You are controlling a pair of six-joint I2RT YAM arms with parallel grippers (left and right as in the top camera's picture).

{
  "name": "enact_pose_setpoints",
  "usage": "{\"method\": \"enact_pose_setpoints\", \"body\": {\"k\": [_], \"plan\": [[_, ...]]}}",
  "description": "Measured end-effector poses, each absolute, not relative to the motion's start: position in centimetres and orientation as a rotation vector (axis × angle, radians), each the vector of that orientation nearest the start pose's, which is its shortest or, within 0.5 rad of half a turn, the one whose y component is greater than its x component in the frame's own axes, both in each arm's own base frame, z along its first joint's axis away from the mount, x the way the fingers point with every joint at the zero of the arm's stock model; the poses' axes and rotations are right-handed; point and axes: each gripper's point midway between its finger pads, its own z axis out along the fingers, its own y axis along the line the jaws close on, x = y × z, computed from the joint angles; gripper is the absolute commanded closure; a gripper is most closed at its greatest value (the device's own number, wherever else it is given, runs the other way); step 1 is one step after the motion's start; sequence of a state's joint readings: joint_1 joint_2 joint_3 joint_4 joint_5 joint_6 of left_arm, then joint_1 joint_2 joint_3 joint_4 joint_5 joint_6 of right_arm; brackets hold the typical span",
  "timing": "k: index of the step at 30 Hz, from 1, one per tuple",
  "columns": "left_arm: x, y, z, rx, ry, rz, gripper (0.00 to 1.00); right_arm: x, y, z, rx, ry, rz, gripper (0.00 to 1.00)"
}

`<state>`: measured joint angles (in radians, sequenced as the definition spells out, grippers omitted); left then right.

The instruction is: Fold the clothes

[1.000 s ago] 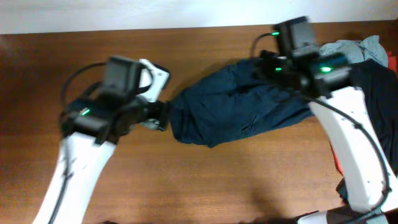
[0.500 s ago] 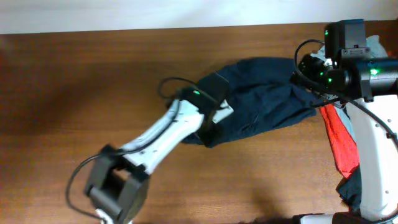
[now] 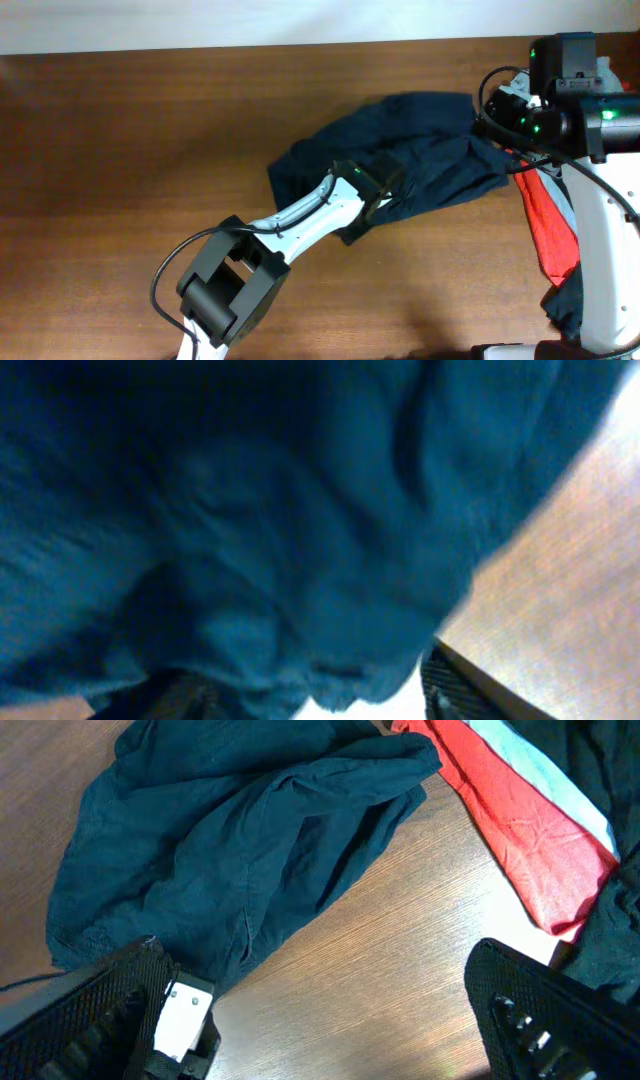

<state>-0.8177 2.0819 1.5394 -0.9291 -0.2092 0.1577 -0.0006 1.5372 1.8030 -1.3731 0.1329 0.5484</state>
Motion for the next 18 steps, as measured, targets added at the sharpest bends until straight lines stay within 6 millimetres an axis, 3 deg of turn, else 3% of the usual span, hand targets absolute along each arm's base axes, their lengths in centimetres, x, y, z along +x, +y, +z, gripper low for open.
{"method": "enact_pose_setpoints", "body": {"k": [2,4,5,9,13,16,18], "plan": [[31.5,-28.2,2.9,1.35,2.613,0.238,0.55,34.1,-2.3,28.1,0.762,2.55,-0.001,0.05],[31.8,-28.4,2.9,1.341,2.603,0.235,0.89,34.0,-2.3,28.1,0.763,2.551,-0.001,0.05],[31.8,-28.4,2.8,1.34,2.603,0.237,0.99,33.9,-2.3,28.0,0.763,2.556,-0.003,0.05],[31.3,-27.8,2.7,1.352,2.628,0.259,0.99,33.6,-2.3,27.9,0.765,2.569,-0.009,0.05],[30.7,-25.5,3.2,1.311,2.693,0.403,1.0,33.5,-2.3,27.8,0.762,2.576,-0.012,0.05],[30.6,-23.5,5.0,1.234,2.718,0.54,0.99,33.4,-2.3,27.8,0.758,2.582,-0.014,0.05],[31.1,-22.7,7.3,1.147,2.696,0.589,1.0,33.3,-2.3,27.7,0.758,2.588,-0.015,0.05]]}}
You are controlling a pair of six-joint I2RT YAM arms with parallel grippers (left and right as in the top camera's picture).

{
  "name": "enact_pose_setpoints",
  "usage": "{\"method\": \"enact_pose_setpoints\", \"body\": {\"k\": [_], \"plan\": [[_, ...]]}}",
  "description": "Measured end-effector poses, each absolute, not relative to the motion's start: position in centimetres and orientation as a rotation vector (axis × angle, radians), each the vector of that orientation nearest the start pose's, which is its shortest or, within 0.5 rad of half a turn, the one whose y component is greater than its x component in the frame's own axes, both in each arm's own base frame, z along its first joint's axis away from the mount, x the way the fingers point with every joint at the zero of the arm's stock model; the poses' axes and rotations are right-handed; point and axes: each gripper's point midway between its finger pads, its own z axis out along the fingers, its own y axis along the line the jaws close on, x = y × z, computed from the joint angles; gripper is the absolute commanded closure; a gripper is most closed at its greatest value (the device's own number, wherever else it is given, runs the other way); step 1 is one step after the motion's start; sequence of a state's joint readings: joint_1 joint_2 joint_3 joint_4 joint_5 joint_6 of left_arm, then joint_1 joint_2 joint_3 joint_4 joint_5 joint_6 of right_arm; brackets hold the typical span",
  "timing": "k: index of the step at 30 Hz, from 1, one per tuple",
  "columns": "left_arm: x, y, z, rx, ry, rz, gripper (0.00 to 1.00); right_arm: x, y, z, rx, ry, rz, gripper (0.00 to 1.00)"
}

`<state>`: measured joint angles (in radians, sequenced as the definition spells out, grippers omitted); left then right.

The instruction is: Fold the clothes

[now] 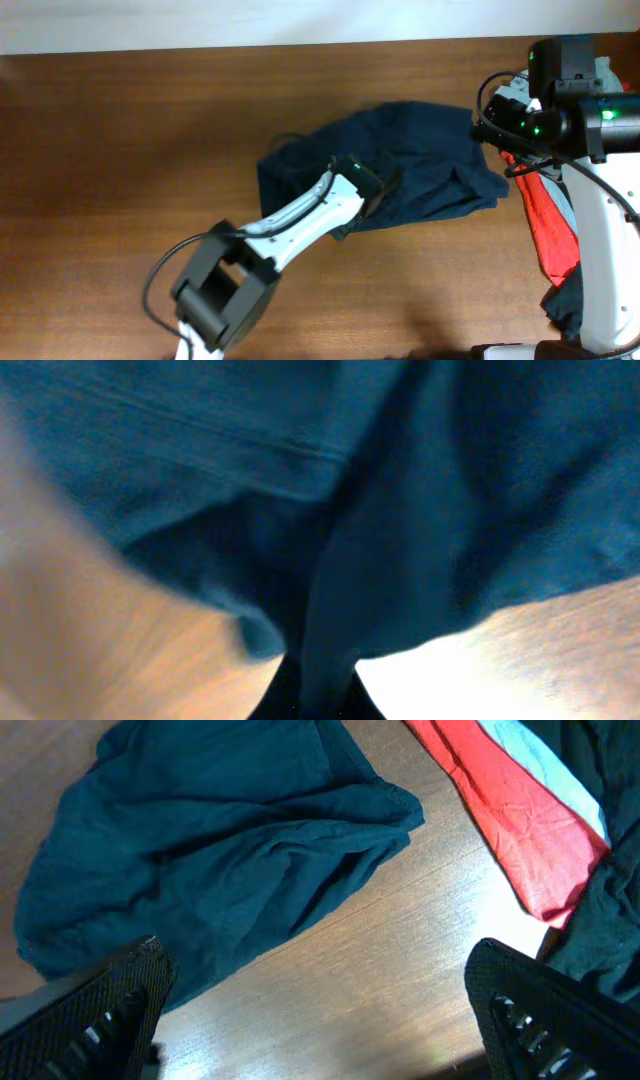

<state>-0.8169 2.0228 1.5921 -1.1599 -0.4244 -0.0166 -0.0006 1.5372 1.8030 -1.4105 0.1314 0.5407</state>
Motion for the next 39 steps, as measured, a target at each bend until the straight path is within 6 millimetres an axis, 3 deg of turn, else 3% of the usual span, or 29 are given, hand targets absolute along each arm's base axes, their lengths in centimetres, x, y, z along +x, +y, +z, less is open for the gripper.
{"method": "enact_pose_setpoints", "body": {"k": [3,7,11,13,16,24,30,34,39], "plan": [[32.2,-22.3,12.5,0.979,2.611,0.564,0.99,33.0,-2.3,27.6,0.758,2.599,-0.019,0.05],[33.0,-20.3,21.3,0.731,2.472,0.445,0.99,32.6,-2.3,27.4,0.758,2.619,-0.027,0.05],[34.2,-16.7,25.4,0.539,2.42,0.415,0.99,32.2,-2.3,27.2,0.736,2.644,-0.04,0.05],[35.2,-14.0,25.9,0.442,2.432,0.449,1.0,31.7,-2.3,27.0,0.735,2.666,-0.049,0.05],[35.8,-12.3,25.8,0.386,2.451,0.472,0.99,31.2,-1.9,26.8,0.686,2.707,-0.04,0.04],[36.3,-10.6,25.8,0.331,2.464,0.491,1.0,30.4,0.0,25.6,0.46,2.824,0.066,0.02],[36.3,-10.6,25.8,0.331,2.464,0.491,0.99,29.0,2.5,21.6,0.152,2.972,0.232,0.2],[36.3,-10.6,25.8,0.331,2.464,0.492,0.99,27.2,4.3,18.8,-0.044,3.055,0.389,0.2],[36.3,-10.6,25.8,0.33,2.463,0.492,0.99,26.7,5.3,15.3,-0.138,3.068,0.488,0.15]]}}
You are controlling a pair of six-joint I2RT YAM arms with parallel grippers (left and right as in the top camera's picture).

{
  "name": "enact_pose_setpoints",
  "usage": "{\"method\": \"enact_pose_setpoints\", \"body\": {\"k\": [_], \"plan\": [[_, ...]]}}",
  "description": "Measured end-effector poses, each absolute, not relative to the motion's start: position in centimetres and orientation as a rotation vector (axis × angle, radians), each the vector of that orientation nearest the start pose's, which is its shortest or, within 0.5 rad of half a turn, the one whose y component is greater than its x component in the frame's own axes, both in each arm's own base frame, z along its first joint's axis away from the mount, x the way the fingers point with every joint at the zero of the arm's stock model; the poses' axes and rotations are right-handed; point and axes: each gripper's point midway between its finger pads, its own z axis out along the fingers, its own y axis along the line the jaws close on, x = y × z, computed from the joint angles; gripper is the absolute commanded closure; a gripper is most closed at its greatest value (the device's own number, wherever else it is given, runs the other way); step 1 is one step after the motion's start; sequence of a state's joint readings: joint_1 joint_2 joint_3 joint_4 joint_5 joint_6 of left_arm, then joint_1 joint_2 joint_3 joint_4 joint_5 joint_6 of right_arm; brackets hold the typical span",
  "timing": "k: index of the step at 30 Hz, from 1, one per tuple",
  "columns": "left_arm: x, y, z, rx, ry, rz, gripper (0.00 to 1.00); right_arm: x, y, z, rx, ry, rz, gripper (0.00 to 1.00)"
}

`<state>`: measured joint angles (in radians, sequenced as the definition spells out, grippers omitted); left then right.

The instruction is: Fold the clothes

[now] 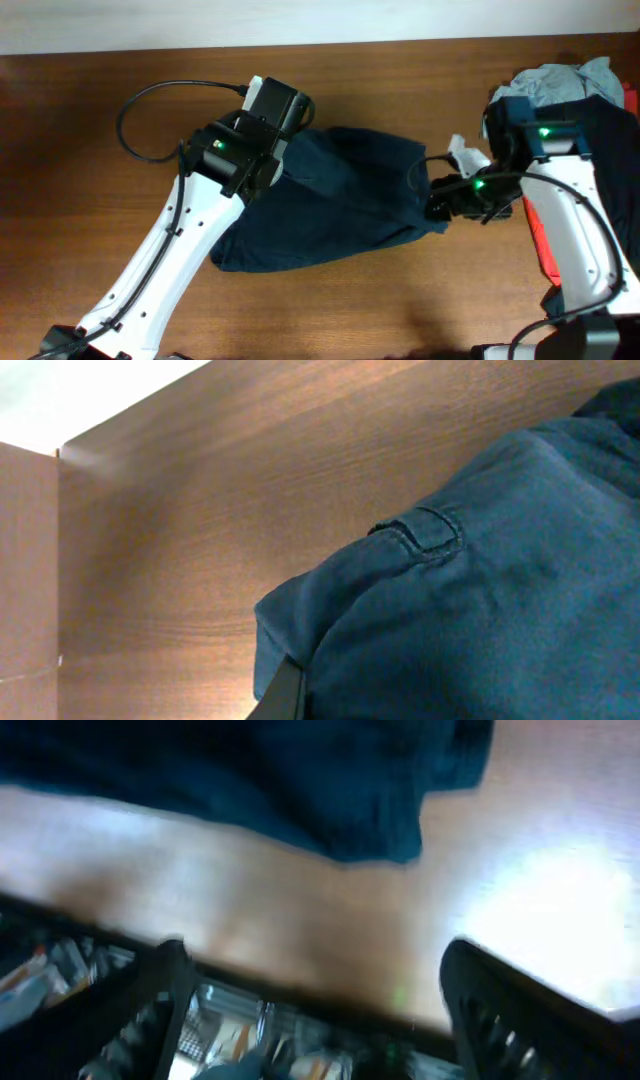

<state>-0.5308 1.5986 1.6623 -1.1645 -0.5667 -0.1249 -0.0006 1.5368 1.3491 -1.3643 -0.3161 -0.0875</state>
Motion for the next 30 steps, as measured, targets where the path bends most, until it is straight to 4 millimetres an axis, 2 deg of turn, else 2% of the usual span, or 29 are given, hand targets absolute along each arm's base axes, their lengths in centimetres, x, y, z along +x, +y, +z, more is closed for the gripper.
{"method": "enact_pose_setpoints", "body": {"k": [4,8,14,19,24,30], "plan": [[36.3,-10.6,25.8,0.33,2.463,0.494,0.99,27.6,5.7,12.7,-0.171,3.022,0.512,0.15],[36.4,-10.6,25.8,0.329,2.462,0.496,0.99,28.8,5.8,10.8,-0.133,2.97,0.508,0.15],[36.3,-10.6,25.8,0.33,2.463,0.496,0.99,28.6,5.8,8.8,0.008,2.98,0.519,0.16],[36.3,-10.6,25.8,0.329,2.463,0.497,0.99,28.7,5.9,8.7,-0.047,2.968,0.524,0.16],[36.4,-10.4,25.8,0.326,2.459,0.511,0.99,29.2,7.2,9.3,-0.169,2.9,0.63,0.16],[36.1,-9.9,25.9,0.326,2.462,0.547,0.99,31.7,7.8,10.0,-0.123,2.794,0.665,0.15]]}}
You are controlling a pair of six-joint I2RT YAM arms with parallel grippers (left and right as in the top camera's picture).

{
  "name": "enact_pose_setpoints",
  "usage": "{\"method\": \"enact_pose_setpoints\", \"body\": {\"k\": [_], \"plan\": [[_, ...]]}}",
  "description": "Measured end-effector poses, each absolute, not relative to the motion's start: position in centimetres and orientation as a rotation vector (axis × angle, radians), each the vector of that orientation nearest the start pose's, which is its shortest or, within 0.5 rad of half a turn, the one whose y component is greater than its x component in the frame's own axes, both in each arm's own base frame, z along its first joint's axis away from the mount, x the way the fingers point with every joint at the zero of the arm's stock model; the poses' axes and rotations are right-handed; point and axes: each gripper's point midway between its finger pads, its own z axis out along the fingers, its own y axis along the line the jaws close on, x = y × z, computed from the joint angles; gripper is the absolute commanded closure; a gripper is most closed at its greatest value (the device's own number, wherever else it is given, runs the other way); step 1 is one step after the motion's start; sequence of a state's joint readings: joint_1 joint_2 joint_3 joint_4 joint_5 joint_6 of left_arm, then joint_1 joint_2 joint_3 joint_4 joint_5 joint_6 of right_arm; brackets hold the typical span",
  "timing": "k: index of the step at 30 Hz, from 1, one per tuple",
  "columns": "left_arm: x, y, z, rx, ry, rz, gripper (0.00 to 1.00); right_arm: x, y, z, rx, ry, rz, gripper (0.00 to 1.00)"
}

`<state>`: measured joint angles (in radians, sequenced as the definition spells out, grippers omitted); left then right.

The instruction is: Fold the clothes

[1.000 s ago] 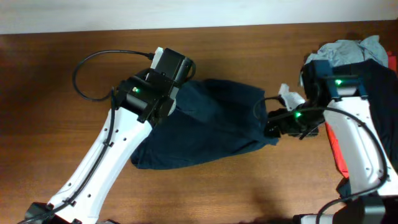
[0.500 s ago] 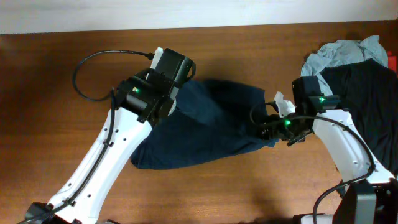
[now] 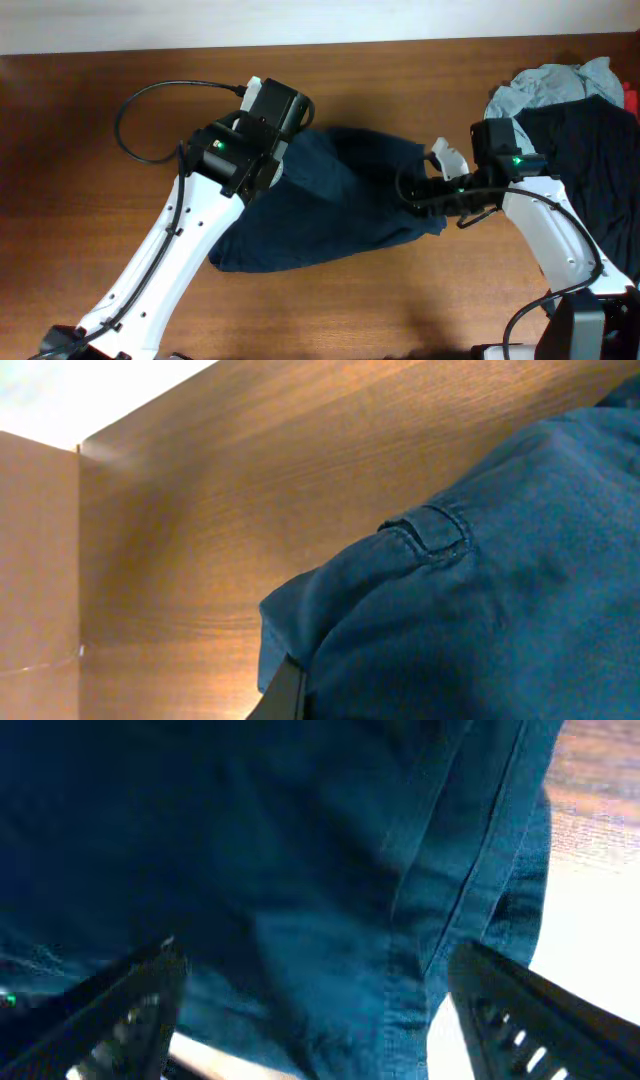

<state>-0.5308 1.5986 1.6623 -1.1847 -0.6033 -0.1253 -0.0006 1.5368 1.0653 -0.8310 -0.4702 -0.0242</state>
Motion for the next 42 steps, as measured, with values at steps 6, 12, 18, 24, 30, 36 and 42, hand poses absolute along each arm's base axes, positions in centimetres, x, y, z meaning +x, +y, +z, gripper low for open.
{"method": "enact_pose_setpoints", "body": {"k": [6,12,18,24,30,36,42], "plan": [[36.1,-9.9,25.9,0.327,2.463,0.549,0.99,33.3,7.8,10.5,0.055,2.752,0.686,0.11],[36.1,-9.9,25.9,0.327,2.463,0.549,0.99,31.1,7.0,8.8,0.235,2.871,0.649,0.12],[36.1,-9.9,25.9,0.327,2.463,0.549,0.98,27.7,6.6,5.0,0.362,2.99,0.614,0.16],[36.1,-9.8,25.9,0.326,2.463,0.552,0.95,26.8,5.7,2.7,0.483,3.001,0.53,0.16],[36.1,-9.8,25.9,0.325,2.461,0.557,0.94,29.0,7.7,4.0,0.332,2.89,0.719,0.16],[36.1,-9.8,25.9,0.325,2.461,0.557,0.93,28.7,9.9,5.0,0.147,2.851,0.884,0.26],[36.1,-9.8,25.9,0.325,2.461,0.558,0.92,28.2,11.0,5.4,0.066,2.844,0.944,0.57]]}}
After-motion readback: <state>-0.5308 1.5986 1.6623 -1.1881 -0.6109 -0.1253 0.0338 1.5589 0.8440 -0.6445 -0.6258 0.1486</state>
